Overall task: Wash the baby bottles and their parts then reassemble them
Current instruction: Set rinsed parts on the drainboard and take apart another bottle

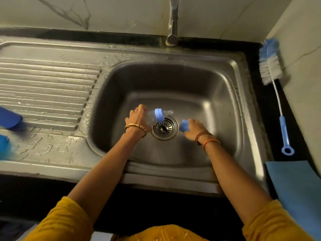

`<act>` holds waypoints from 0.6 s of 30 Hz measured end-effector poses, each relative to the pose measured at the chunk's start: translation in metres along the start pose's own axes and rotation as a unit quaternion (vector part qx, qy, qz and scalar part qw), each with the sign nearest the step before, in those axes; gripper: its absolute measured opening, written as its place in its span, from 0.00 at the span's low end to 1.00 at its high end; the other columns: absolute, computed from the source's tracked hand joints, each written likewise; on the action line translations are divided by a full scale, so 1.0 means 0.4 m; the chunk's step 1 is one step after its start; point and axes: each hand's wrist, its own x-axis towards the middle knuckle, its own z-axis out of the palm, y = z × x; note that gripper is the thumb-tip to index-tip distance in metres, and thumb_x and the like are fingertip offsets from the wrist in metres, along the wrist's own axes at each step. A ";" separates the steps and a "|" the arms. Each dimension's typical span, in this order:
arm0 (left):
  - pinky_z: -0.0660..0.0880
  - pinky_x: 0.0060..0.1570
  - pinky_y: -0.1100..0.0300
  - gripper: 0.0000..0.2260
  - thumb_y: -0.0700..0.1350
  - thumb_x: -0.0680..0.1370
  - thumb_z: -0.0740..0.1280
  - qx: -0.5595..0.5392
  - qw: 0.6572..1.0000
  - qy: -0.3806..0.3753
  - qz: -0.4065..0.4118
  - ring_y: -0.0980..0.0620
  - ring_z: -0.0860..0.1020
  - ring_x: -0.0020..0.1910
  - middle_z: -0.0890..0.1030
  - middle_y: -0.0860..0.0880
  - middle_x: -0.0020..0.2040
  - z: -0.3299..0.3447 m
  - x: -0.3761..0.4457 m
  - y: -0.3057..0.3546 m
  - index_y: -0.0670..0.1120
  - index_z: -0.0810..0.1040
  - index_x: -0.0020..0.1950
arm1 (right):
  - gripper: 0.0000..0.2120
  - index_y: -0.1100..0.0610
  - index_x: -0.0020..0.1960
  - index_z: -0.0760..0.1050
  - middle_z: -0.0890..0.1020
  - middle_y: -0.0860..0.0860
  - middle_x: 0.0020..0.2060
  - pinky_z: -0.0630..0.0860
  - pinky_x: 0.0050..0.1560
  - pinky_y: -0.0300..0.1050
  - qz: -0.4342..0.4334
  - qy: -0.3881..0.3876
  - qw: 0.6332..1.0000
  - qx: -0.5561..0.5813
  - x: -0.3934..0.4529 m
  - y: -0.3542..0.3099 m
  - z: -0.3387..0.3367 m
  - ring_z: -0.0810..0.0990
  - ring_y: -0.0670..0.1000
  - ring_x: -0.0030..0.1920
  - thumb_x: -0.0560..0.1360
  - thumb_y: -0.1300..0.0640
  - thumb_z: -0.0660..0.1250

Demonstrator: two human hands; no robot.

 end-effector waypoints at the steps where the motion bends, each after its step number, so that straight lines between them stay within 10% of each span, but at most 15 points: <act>1: 0.70 0.55 0.47 0.26 0.42 0.67 0.72 -0.015 1.000 -0.012 -0.007 0.43 0.71 0.59 0.73 0.46 0.59 0.002 0.001 0.001 0.45 0.67 0.63 | 0.24 0.62 0.66 0.65 0.71 0.61 0.64 0.69 0.60 0.51 -0.013 -0.044 0.998 -0.048 0.000 -0.003 0.012 0.70 0.61 0.64 0.73 0.58 0.66; 7: 0.69 0.55 0.50 0.25 0.42 0.68 0.72 0.009 0.998 -0.020 0.055 0.44 0.71 0.59 0.74 0.47 0.59 0.026 0.008 0.020 0.46 0.67 0.62 | 0.37 0.60 0.67 0.64 0.72 0.58 0.64 0.70 0.60 0.51 -0.010 -0.130 0.973 -0.189 -0.006 0.000 0.011 0.70 0.59 0.64 0.65 0.49 0.76; 13: 0.64 0.57 0.53 0.19 0.44 0.73 0.68 0.073 0.978 0.041 0.190 0.47 0.68 0.63 0.74 0.50 0.61 0.023 0.011 0.010 0.48 0.70 0.63 | 0.40 0.59 0.70 0.62 0.71 0.55 0.66 0.69 0.62 0.45 -0.036 -0.068 0.966 0.249 -0.043 0.008 -0.065 0.70 0.54 0.64 0.64 0.54 0.77; 18: 0.68 0.46 0.56 0.13 0.47 0.69 0.63 0.076 0.841 0.276 0.459 0.49 0.71 0.52 0.82 0.50 0.47 0.044 0.012 0.033 0.50 0.70 0.53 | 0.18 0.59 0.60 0.71 0.79 0.53 0.50 0.77 0.47 0.40 -0.041 -0.201 0.919 0.338 -0.089 -0.055 -0.075 0.79 0.49 0.48 0.72 0.55 0.69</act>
